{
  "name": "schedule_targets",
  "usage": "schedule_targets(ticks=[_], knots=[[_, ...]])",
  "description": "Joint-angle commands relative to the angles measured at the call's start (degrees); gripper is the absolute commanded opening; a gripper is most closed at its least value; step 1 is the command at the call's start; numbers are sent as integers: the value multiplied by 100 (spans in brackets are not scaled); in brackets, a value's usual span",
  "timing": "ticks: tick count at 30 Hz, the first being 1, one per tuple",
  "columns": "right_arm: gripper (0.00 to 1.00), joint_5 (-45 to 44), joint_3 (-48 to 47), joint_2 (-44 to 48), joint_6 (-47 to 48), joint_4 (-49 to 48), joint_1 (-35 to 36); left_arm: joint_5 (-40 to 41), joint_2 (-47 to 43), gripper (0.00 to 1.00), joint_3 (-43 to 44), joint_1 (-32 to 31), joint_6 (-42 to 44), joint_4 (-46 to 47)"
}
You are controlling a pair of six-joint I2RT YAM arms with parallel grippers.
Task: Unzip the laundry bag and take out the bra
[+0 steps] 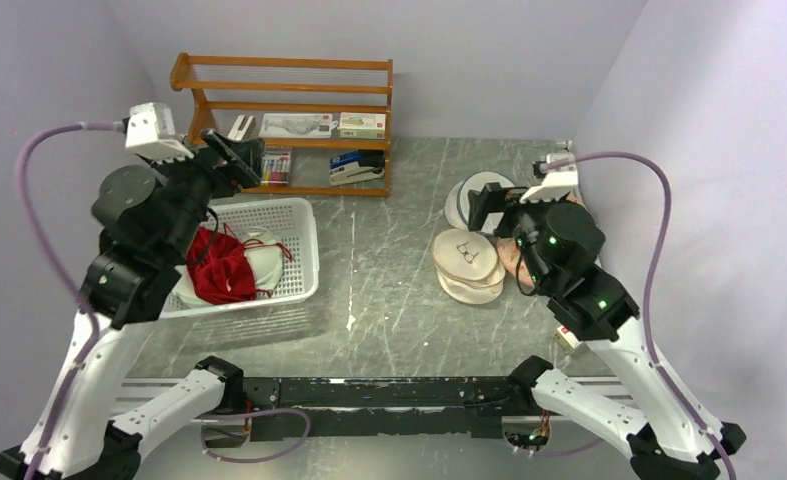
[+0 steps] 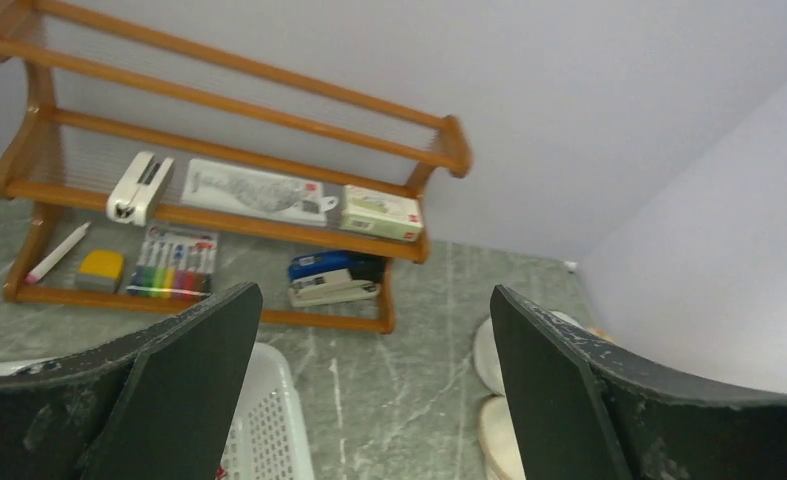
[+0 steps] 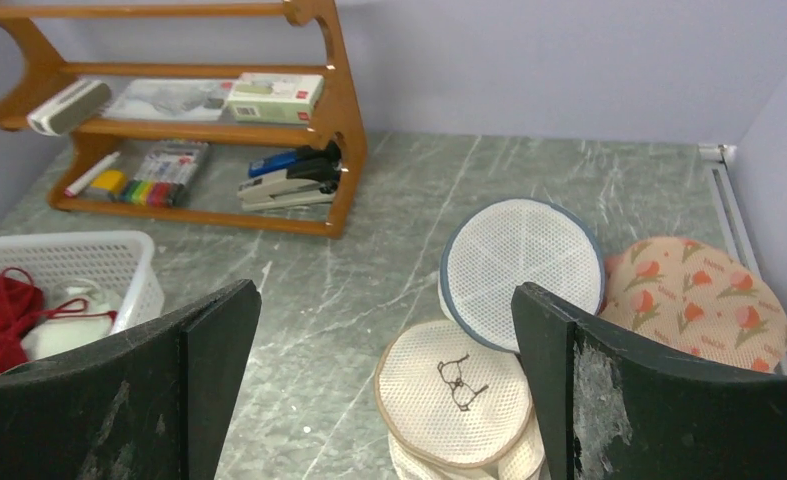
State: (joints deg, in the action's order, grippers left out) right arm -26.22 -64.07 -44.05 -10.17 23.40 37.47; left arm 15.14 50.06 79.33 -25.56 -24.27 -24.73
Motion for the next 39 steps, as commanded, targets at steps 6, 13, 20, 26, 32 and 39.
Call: schedule_targets(ticks=[6,13,20,26,32,39], knots=[[100,-808,83,-876,-339,-431,182,-663,786,95,-718,823,-217,1158],[100,-1198,177,-1671,-231,-752,185,-949,1410,95,-862,535,-317,1314],[100,-421,-97,-2646,-762,-477,-1204,-1141,1676,95,-983,-17,-382,1304],[98,523,198,-3013,-1846,-791,-3280,-1249,1726,94,-1009,-202,-407,1393],[91,1019,932,-3401,-2289,-1544,-4757,-1300,1686,94,-1012,-238,-421,1445],[83,1619,520,-4834,-1636,-1612,-5229,-1333,1645,94,-1013,-245,-429,1496]])
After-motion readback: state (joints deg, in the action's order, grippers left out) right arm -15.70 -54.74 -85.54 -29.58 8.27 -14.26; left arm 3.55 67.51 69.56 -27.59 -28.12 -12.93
